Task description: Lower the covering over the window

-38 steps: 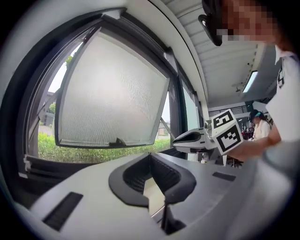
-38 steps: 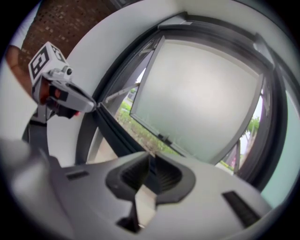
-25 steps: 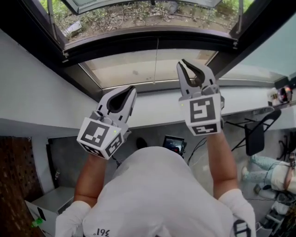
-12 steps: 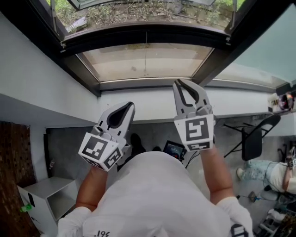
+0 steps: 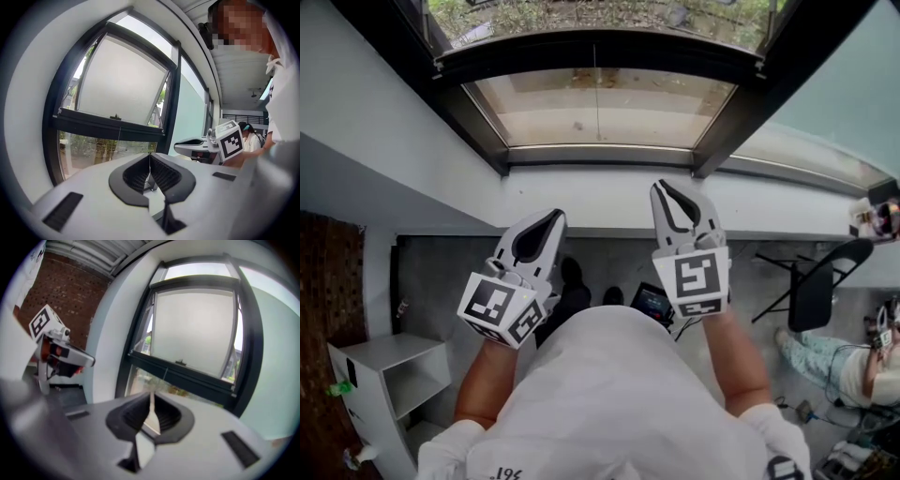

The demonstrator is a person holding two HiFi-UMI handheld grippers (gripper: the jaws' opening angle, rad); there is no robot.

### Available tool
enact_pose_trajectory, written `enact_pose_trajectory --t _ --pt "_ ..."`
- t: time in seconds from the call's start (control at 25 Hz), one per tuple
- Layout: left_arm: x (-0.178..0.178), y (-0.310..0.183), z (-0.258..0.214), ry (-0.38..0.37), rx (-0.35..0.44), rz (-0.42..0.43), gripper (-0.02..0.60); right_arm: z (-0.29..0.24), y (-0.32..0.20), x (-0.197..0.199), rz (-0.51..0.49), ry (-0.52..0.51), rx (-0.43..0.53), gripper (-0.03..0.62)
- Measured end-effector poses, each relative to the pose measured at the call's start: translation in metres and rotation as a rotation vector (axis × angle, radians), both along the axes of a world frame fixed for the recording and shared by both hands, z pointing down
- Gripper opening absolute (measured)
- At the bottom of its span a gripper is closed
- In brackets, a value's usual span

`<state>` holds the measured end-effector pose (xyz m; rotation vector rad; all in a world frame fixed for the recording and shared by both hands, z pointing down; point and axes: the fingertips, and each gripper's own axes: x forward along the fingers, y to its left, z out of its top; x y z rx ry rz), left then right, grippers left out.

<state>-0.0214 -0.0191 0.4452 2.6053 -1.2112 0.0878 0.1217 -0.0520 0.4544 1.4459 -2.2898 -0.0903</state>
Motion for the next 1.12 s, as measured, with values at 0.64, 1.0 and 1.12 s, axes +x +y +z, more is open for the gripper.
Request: enact_pose_trajectory --t 0.64,1.0,1.12 --pt "-0.034 0.003 0.003 -0.052 -0.018 0.014 0.018 0.014 0.017 -0.024 0.079 -0.152 -0.092 0.032" --pt "-0.047 0.000 0.010 -0.061 -0.038 0.056 0.018 0.024 0.021 -0.040 0.101 -0.156 -0.136 0.023" --pt "-0.049 0.000 0.011 -0.060 -0.041 0.065 0.018 0.023 0.022 -0.044 0.102 -0.155 -0.139 0.023"
